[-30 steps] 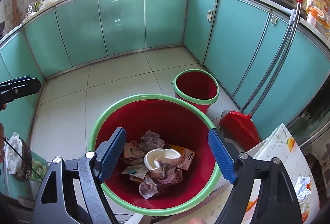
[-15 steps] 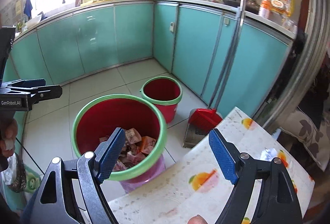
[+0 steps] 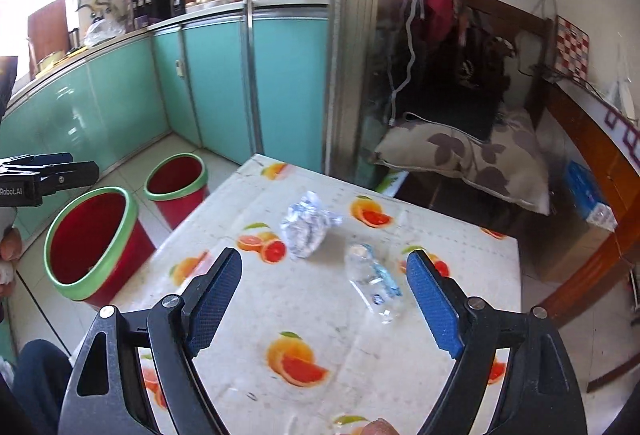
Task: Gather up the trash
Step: 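Return the left gripper to the table and grasp the crumpled white foil paper, then carry the foil paper to the bucket with the left gripper while the right gripper grasps the clear plastic bag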
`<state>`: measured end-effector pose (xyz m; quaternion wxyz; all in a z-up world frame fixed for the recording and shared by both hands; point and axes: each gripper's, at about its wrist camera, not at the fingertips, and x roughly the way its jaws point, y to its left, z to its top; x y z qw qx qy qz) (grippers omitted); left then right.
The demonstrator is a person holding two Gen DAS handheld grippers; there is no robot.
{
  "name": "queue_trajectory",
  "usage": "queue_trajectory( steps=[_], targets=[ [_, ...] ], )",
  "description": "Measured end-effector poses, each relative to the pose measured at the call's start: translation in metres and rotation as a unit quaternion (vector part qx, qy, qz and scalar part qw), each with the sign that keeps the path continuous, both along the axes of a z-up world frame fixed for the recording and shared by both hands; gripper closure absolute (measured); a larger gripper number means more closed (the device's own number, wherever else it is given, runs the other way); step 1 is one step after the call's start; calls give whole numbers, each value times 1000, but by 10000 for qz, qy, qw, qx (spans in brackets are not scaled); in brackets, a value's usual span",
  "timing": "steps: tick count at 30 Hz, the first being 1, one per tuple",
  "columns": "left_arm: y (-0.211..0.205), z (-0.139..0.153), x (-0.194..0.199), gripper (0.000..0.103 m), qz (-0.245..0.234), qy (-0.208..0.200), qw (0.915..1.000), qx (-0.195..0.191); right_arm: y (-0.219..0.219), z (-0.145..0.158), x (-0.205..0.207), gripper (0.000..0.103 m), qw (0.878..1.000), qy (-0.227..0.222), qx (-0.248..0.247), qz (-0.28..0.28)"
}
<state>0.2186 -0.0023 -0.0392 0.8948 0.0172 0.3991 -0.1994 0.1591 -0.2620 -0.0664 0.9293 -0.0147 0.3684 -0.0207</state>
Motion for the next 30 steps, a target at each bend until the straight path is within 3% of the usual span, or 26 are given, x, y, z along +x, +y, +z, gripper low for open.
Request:
queue_trajectory(
  steps=[4, 8, 15, 26, 29, 30],
  targets=[
    [-61, -11, 10, 0, -552, 168, 9983, 82, -58, -7, -14, 18, 9992, 81, 66, -396],
    [-115, -31, 25, 0, -810, 448, 9956, 147, -90, -15, -27, 18, 9978, 118, 104, -643],
    [-168, -81, 58, 0, -660, 927, 9925, 455, -117, -31, -38, 18, 9961, 179, 214, -841],
    [-191, -137, 99, 3, -217, 1332, 9877, 791, -138, -49, -40, 18, 9933, 233, 374, -1069],
    [-191, -146, 106, 22, -170, 1491, 9861, 718, -139, -54, -37, 18, 9932, 287, 388, -1059],
    [-191, -149, 107, 40, -168, 1552, 9850, 730, -138, -55, -36, 18, 9933, 286, 387, -1049]
  ],
)
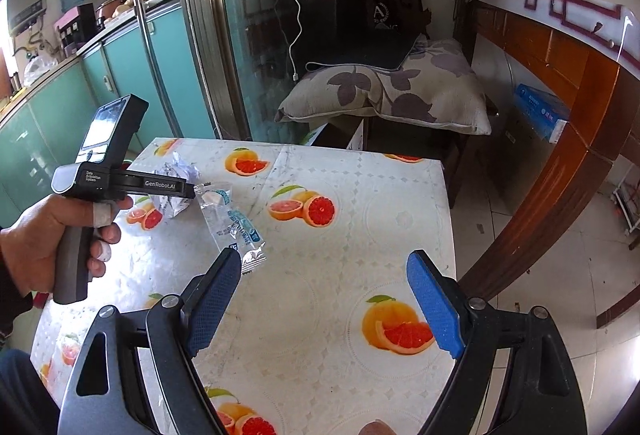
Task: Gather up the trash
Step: 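Carry the foil paper to the bucket with the left gripper while the right gripper grasps the clear plastic bag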
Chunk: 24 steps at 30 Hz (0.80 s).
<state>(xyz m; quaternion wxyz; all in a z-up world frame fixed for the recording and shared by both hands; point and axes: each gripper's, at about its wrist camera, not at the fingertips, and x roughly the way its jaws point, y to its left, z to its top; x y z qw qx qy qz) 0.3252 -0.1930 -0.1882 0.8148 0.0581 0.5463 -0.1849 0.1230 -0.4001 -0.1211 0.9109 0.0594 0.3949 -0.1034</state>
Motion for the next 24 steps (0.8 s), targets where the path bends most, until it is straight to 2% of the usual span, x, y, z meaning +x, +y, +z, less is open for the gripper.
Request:
queue_trajectory(
  steps=[1, 5, 13, 24],
  targets=[
    [-1, 2, -1, 55, -4, -130, 9998, 118, 1, -1, 1, 18, 10000, 7, -10, 17],
    [7, 6, -2, 57, -25, -87, 10000, 6, 6, -4, 7, 18, 9999, 52, -50, 83],
    [46, 41, -24, 57, -20, -636, 9980, 65, 23, -10, 32, 18, 9989, 136, -128, 422],
    [125, 96, -58, 57, 315, -1171, 9922, -297, 72, -31, 100, 18, 9900, 463, -567, 1207]
  ],
)
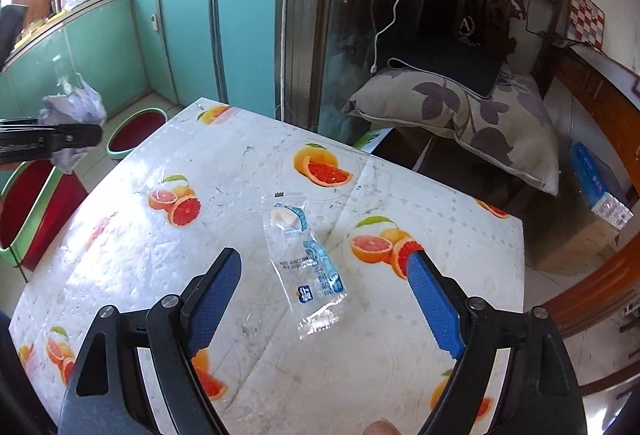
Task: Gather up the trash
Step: 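Carry the foil paper to the bucket with the left gripper while the right gripper grasps the clear plastic bag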
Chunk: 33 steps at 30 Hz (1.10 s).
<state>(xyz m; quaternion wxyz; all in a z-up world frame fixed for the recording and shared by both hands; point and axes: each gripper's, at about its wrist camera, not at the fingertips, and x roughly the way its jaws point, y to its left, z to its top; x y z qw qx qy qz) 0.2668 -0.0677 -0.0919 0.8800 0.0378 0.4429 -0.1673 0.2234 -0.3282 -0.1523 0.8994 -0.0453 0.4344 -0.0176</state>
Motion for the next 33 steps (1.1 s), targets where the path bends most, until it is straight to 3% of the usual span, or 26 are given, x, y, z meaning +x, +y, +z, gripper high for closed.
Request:
queue_trajectory(
  steps=[10, 17, 19, 20, 27, 33],
  targets=[
    [50, 9, -30, 57, 247, -76, 9993, -254, 17, -60, 64, 18, 9976, 662, -182, 51],
    [69, 14, -37, 57, 305, -135, 9989, -332, 19, -74, 79, 19, 9959, 863, -222, -178],
    [75, 14, -37, 57, 339, -136, 9986, -377, 17, -76, 79, 47, 9952, 914, -238, -249],
    [77, 15, -37, 57, 355, -151, 9985, -375, 17, -79, 80, 74, 9942, 989, -288, -296],
    [90, 17, -43, 57, 486, -191, 9978, -399, 19, -70, 75, 87, 9944, 980, -261, -301],
    [102, 25, -47, 57, 577, -271, 9969, -456, 34, -33, 61, 91, 9968, 709, -278, -243]
  ],
)
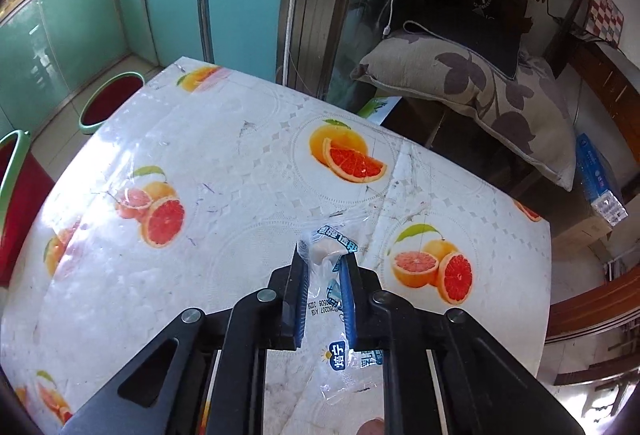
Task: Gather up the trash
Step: 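Carry the foil paper to the bucket with the left gripper while the right gripper grasps the clear plastic bag, then open both grippers over the red bucket to drop the foil paper and plastic bag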
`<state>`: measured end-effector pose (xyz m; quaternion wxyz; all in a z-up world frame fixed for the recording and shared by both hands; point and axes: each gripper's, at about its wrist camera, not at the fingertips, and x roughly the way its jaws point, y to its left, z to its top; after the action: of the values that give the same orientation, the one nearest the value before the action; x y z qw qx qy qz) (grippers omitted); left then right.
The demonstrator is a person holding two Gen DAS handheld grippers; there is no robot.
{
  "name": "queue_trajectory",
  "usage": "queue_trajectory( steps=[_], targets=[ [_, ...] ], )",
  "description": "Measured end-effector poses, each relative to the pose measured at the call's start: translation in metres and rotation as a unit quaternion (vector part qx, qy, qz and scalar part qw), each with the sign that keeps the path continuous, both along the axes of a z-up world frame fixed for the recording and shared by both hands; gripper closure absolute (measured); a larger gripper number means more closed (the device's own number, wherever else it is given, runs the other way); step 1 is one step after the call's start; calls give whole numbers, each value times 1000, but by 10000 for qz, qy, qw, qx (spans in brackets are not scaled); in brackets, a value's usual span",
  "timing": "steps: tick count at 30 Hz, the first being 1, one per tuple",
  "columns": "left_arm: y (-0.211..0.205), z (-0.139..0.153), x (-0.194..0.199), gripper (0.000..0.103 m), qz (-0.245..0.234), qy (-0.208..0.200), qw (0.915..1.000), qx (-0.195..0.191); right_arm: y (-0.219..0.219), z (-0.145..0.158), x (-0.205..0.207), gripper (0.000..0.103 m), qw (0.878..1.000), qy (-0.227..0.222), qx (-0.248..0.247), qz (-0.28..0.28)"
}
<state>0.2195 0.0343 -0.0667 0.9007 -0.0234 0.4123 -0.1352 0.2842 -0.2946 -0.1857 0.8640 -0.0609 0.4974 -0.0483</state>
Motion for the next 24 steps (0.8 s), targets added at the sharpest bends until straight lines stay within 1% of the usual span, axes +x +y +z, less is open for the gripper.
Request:
queue_trajectory(
  steps=[2, 6, 9, 12, 15, 18, 24],
  targets=[
    [5, 3, -3, 57, 47, -49, 10000, -3, 10, 19, -8, 91, 9999, -141, -9, 38],
    [24, 10, -7, 57, 207, -131, 9997, -30, 36, 57, -25, 91, 9986, -466, 164, 207],
    [43, 12, -9, 57, 376, -150, 9992, -46, 65, 82, -36, 91, 9961, -684, 317, 454],
    [67, 7, -5, 57, 604, -119, 9981, 16, 102, 103, -41, 91, 9921, -852, 531, 757],
    [94, -5, 2, 57, 826, -7, 9966, 79, 142, 115, -42, 91, 9876, -942, 666, 1062],
    [118, -17, 11, 57, 963, 146, 9952, -1, 180, 124, -39, 91, 9832, -1010, 760, 1316],
    [145, -44, 22, 57, 1106, 420, 9929, 91, 239, 136, -32, 91, 9756, -1080, 844, 1717]
  ],
)
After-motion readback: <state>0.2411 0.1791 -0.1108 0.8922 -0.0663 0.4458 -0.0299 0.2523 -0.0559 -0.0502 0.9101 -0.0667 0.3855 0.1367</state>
